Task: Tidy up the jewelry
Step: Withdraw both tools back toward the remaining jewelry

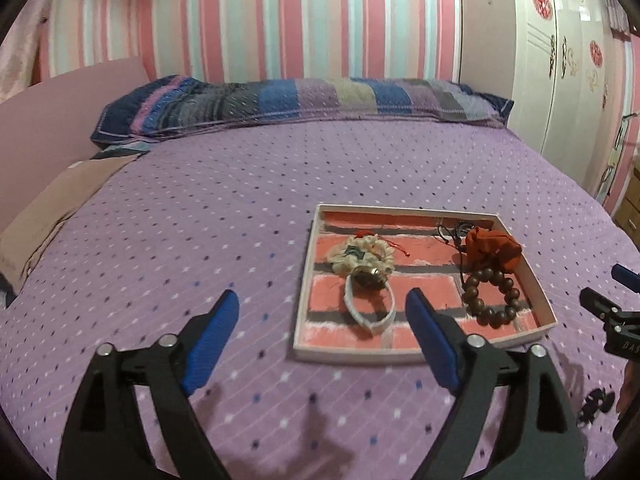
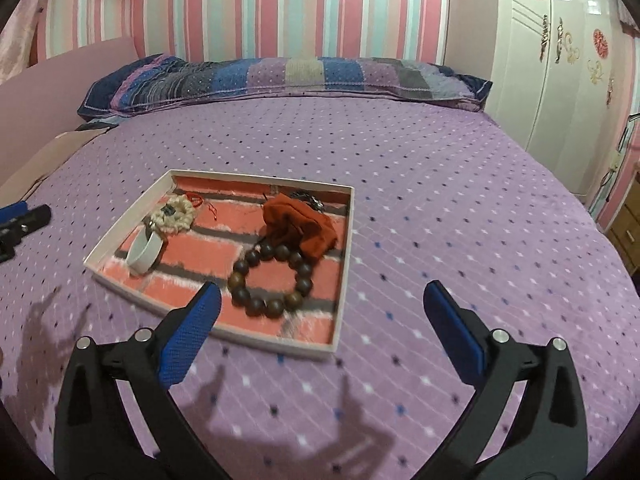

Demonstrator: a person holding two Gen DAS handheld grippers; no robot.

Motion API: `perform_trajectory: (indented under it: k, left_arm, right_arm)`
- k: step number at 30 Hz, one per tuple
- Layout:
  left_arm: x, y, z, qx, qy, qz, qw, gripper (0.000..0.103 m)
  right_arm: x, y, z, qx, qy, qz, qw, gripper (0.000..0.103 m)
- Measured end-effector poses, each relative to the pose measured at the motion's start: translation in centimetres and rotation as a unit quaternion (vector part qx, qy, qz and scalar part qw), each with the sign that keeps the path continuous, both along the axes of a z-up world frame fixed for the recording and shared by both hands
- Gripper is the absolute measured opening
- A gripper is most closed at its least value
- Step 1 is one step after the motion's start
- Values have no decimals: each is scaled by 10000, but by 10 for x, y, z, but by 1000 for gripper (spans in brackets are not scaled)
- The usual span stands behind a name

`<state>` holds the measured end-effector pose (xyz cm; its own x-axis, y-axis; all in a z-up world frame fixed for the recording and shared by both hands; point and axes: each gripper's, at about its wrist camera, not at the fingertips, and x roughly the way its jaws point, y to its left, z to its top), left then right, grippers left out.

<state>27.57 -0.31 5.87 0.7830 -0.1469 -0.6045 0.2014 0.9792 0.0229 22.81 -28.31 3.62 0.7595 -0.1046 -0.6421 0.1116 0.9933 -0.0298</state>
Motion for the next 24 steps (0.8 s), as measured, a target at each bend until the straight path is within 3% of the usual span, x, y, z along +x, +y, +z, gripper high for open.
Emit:
perform_trajectory:
  k: [6, 11, 18, 24]
  left_arm:
    - [-50, 24, 1, -26, -50, 153, 9999, 92]
    - [-85, 37, -17, -140, 86, 228, 9996, 92]
    - [-112, 36, -55, -36, 387, 336, 9987, 92]
    - [-132, 33, -67, -119, 433, 247, 9987, 92]
  right_arm:
    - [-52, -10, 6, -1, -88, -149, 9998, 99]
    - [-84, -10, -9, 180, -35, -260, 9995, 99]
    - [-122, 26, -38, 139, -247, -169, 9995, 98]
    - [-137, 50, -48, -84, -376, -60, 9992, 98]
